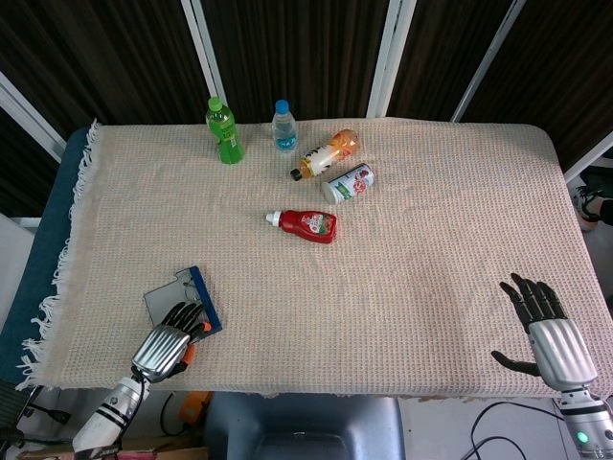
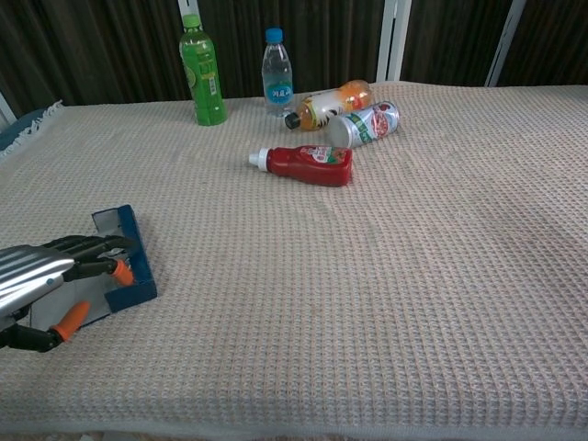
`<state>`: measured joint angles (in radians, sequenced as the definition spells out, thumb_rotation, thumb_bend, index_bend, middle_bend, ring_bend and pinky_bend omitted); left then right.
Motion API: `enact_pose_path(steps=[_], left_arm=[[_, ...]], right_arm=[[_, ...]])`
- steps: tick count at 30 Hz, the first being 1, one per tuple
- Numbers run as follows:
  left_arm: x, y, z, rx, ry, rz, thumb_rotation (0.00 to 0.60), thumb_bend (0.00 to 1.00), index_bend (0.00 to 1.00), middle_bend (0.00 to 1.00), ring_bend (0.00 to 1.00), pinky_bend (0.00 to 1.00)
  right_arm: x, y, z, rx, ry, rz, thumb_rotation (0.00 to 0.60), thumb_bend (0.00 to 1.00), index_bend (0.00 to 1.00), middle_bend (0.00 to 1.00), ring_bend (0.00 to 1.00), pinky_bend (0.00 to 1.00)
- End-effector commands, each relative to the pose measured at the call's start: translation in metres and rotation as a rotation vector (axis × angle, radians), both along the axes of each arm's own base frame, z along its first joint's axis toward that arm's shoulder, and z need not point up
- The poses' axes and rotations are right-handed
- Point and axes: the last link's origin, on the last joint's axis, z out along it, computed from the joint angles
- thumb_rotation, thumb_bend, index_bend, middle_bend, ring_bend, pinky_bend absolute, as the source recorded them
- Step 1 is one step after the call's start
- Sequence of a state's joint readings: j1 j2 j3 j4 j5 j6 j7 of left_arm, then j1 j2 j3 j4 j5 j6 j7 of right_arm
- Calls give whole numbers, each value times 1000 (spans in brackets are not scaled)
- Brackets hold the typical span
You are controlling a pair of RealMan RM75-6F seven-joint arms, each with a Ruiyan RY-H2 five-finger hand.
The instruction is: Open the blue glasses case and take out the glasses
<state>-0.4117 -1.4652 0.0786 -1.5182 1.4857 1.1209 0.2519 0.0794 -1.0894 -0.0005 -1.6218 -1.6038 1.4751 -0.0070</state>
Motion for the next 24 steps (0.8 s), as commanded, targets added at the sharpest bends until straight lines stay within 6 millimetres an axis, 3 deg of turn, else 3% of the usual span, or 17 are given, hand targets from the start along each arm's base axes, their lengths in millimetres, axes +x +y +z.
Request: enact_pose_path(steps=[1,11,24], left_arm=[[6,4,-12,29,7,-27,600,651,246,0,0,0],[25,14,-33,60,-18,-49,600,663,232,0,0,0],[38,57,-53,123,-8,26,600,666,221,0,0,0]], right_arm=[[-1,0,0,2,2,-4,600,153,0,0,0,0],[-2,-1,1,5,7,-8,600,153,0,0,0,0],[-2,0,3,4,3,-8,600,153,0,0,0,0]])
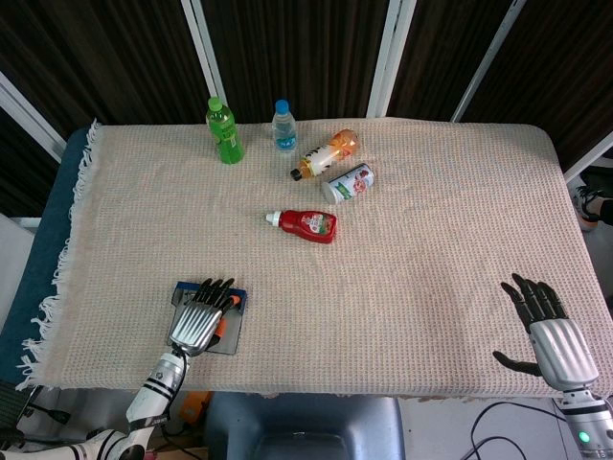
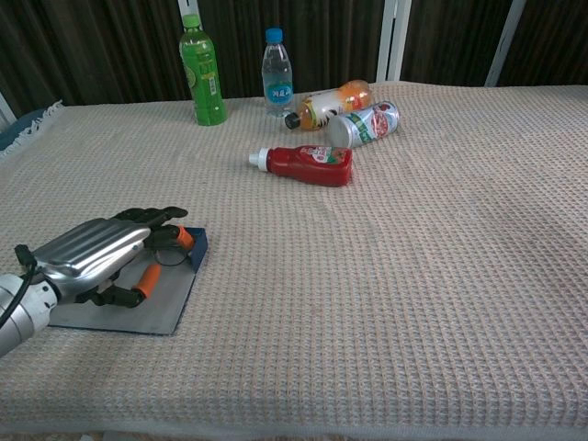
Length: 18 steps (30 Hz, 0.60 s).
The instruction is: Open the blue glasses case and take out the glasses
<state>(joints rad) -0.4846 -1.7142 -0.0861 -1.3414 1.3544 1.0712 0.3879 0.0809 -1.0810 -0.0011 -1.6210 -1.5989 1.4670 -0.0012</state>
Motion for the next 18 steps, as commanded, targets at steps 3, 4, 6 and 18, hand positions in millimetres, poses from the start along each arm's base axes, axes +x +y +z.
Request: enact_pose_path(steps=[3,4,6,18], left_arm=[[-2,17,-2,23,2,51,600,667,217,0,0,0],[-3,18,-2,23,-1,63,600,673,217,0,0,0],[-2,18,-1,24,-14,67,600,683,222,0,0,0],[16,19,37,130,-159,11,600,486,277,0,0,0]], right_arm=[[0,0,1,-1,-2,-1,600,153,0,0,0,0],[0,0,1,-1,-2,-2,600,153,0,0,0,0],[-1,-1,1,-1,0,-3,600,153,0,0,0,0],[0,0,-2,11,7,-3,600,153,0,0,0,0]])
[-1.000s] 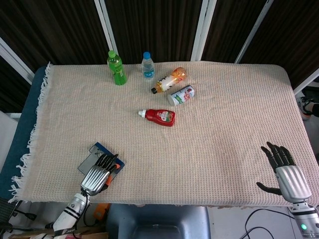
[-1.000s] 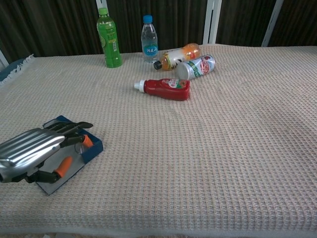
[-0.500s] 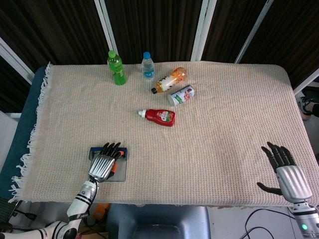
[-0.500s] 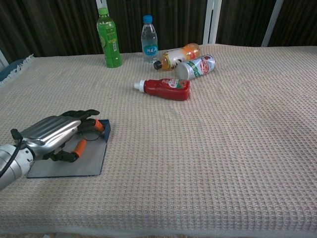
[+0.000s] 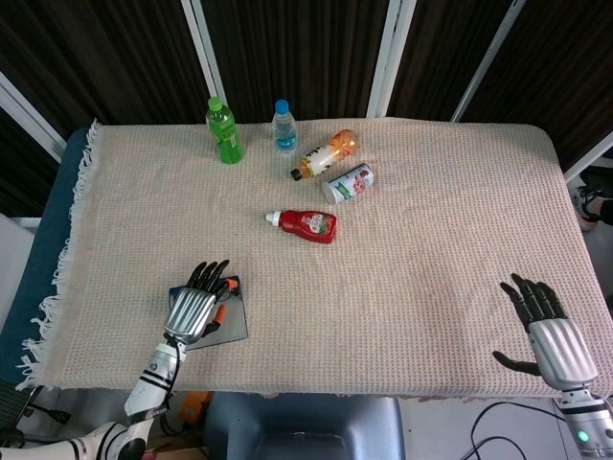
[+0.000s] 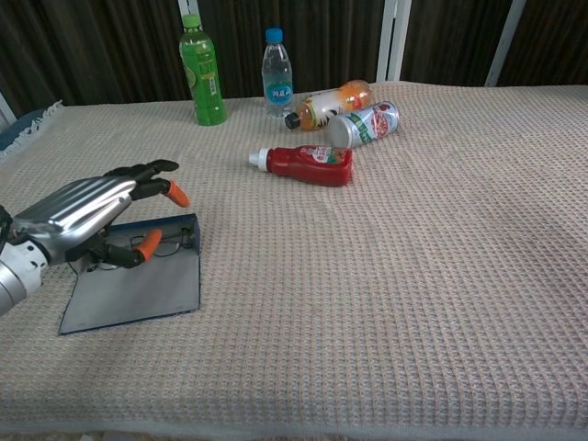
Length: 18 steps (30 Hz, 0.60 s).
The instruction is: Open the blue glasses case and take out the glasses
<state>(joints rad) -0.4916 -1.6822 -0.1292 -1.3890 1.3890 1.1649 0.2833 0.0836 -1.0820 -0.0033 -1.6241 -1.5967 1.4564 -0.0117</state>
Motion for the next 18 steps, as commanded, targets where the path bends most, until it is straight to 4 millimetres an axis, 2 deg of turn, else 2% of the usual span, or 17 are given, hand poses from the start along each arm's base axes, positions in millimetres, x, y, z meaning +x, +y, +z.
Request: enact_pose_path(steps=[1,8,18], left_arm=[[2,10,14,47,-19,39,600,467,281,0,0,0],[-2,26,13,53,-17,143,600,442,310,0,0,0],[-8,28,2,21,77,194,600,439,319,0,0,0]], right_arm=[[0,0,0,2,-1,1,600,153,0,0,0,0],[0,-1,0,8,-4,1,600,153,0,0,0,0],[0,-1,2,6,-14,2,600,154,0,0,0,0]])
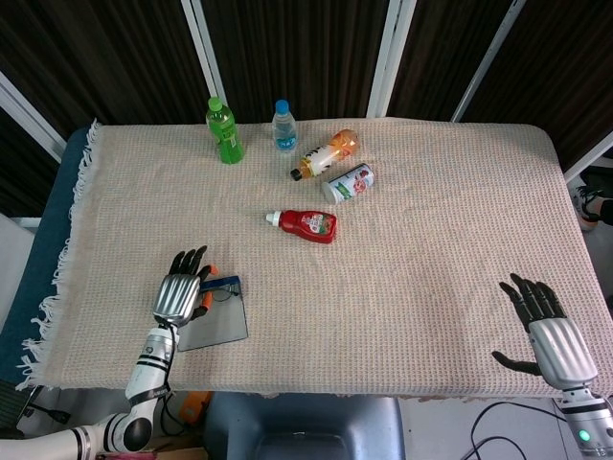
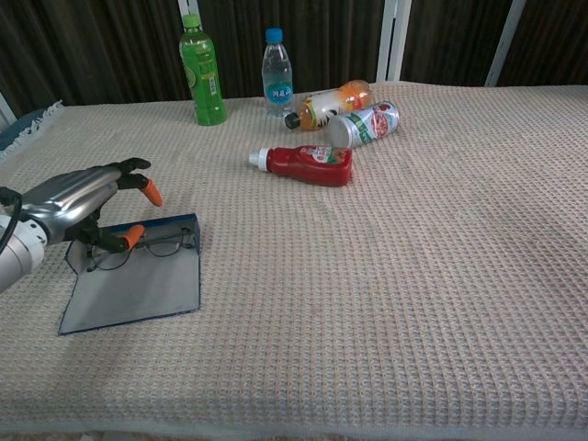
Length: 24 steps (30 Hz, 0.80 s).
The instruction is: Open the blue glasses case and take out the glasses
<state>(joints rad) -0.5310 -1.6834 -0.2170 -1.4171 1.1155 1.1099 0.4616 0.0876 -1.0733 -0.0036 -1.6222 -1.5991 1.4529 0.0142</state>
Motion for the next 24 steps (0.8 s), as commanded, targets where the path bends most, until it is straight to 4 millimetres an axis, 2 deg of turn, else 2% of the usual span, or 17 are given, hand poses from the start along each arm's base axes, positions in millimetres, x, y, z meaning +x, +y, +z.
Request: enact_pose_path(steps=[1,24], left_arm=[[-1,1,-4,-9,19,9,600,441,320,0,0,0],[-8,12,-11,-5,33,46,600,452,415,0,0,0]], right_arm=[[0,0,0,1,0,0,600,154,0,0,0,0],[0,0,1,-7,-2,1,600,153,0,0,0,0]])
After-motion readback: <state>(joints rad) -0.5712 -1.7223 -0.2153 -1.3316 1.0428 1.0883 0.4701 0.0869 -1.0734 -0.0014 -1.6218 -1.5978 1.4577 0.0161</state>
